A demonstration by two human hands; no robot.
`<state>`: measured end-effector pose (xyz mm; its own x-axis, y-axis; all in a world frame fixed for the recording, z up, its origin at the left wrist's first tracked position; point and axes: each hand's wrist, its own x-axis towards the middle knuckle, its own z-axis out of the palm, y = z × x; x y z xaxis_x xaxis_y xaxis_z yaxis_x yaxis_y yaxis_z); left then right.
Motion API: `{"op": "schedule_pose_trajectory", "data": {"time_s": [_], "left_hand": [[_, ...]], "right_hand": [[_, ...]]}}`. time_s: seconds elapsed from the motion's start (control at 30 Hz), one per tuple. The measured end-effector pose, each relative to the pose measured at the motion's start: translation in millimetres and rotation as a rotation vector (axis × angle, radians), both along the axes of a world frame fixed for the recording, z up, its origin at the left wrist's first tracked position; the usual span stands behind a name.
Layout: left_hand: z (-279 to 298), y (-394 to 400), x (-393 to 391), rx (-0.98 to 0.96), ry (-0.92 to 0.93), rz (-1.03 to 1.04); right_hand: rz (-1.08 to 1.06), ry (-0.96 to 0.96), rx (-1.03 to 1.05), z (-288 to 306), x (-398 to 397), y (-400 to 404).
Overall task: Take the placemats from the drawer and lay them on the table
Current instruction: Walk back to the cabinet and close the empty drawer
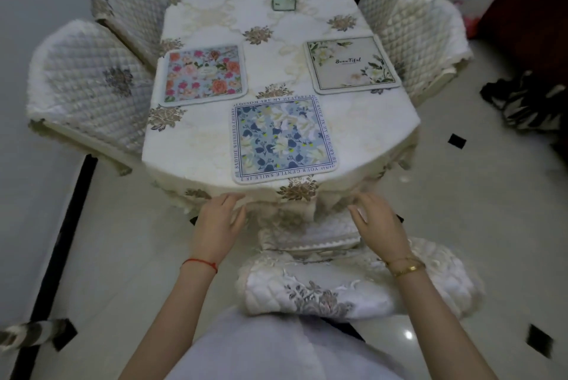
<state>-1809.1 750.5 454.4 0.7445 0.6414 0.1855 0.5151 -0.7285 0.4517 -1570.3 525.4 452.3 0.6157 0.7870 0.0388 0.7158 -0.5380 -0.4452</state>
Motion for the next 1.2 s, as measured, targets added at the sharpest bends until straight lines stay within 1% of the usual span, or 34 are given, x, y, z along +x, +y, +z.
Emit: {"op": "schedule_pose_trajectory", "data": {"time_s": [0.17,0.3,0.47,0.63,0.77,0.87,0.97,1.1,1.2], "left_hand": [[18,-38,-29,-0.007,-0.016,-0.079],[33,-67,-42,-0.037,-0.026,-0.187],[58,-123,-40,-0.036,-0.024,-0.314],[67,-189,-29,-0.01,-0.022,-0.502],[59,-243,-13,-0.077,0.006,-0.635],[55,-293,7,-0.057,0.035,-0.688],[56,-351,36,-0.08,0.035,-0.719],[57,-419,84,-0.12,0.007,-0.758],[58,-452,115,-0.128,-0.01,-0.772]], "right_hand": [[-0.164,0.011,0.053,18,-55,-58],[-0.287,-0.007,0.121,42,-105,-113],[-0.437,-0.061,0.113,60,-162,-193],[-0.635,-0.01,0.104,50,-204,-271],[-0.775,0.059,0.101,37,-227,-338],[-0.857,0.095,0.091,32,-232,-390],[-0.915,0.102,0.087,35,-221,-445],[-0.961,0.074,0.071,43,-186,-512],[-0.993,0.07,0.077,47,-150,-545]]}}
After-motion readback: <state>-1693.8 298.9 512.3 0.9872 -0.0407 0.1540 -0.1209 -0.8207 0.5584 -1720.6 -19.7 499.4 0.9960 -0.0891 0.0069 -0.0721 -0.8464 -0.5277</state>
